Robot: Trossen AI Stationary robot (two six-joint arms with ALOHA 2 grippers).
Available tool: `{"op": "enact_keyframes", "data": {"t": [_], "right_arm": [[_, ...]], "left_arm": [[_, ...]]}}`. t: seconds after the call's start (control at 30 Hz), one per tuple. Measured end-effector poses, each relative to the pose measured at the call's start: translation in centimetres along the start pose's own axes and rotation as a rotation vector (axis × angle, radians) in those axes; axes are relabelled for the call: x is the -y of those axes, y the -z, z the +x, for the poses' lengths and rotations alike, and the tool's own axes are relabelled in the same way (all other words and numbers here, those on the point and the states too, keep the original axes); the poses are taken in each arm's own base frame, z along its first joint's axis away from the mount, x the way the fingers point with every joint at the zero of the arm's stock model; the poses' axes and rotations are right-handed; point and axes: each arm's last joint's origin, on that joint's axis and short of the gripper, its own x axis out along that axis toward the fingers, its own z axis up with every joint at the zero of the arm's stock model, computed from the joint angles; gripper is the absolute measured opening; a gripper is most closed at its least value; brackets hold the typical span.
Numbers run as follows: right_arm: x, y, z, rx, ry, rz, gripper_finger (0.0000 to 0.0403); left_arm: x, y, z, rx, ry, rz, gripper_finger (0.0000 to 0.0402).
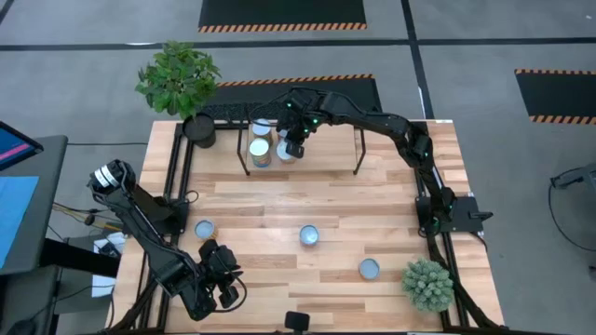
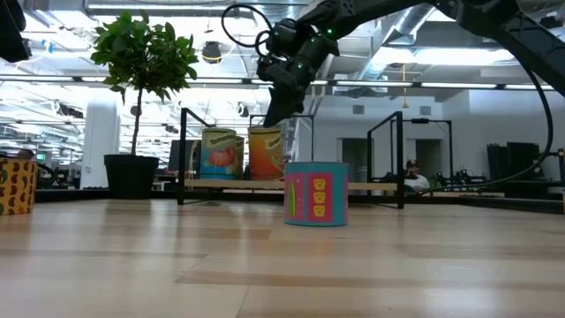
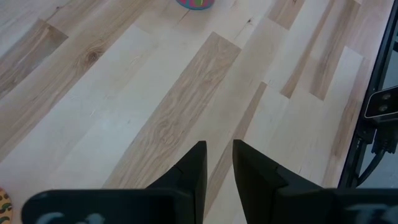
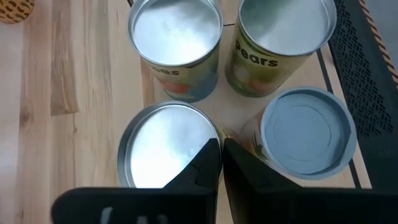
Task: Pick and place cans onto a shelf
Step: Put the canned green beans on the shelf
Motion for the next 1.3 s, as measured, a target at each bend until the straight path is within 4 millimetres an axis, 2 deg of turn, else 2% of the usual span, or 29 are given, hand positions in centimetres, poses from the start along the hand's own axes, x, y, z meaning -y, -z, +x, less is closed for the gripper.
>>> {"op": "enact_keyframes", "data": {"t": [0.97, 1.3], "right_arm": [[0.02, 0.04, -0.02, -0.004, -0.001, -0.019, 0.0043], [0.11, -0.01, -0.03, -0.006, 0.032, -0.006, 0.0116]], "left_arm": [[0.00, 0.00, 0.00, 0.002, 0.000, -0.023, 0.0064], [0.00, -0.01, 0.00, 0.002, 0.000, -0.023, 0.0064]]}}
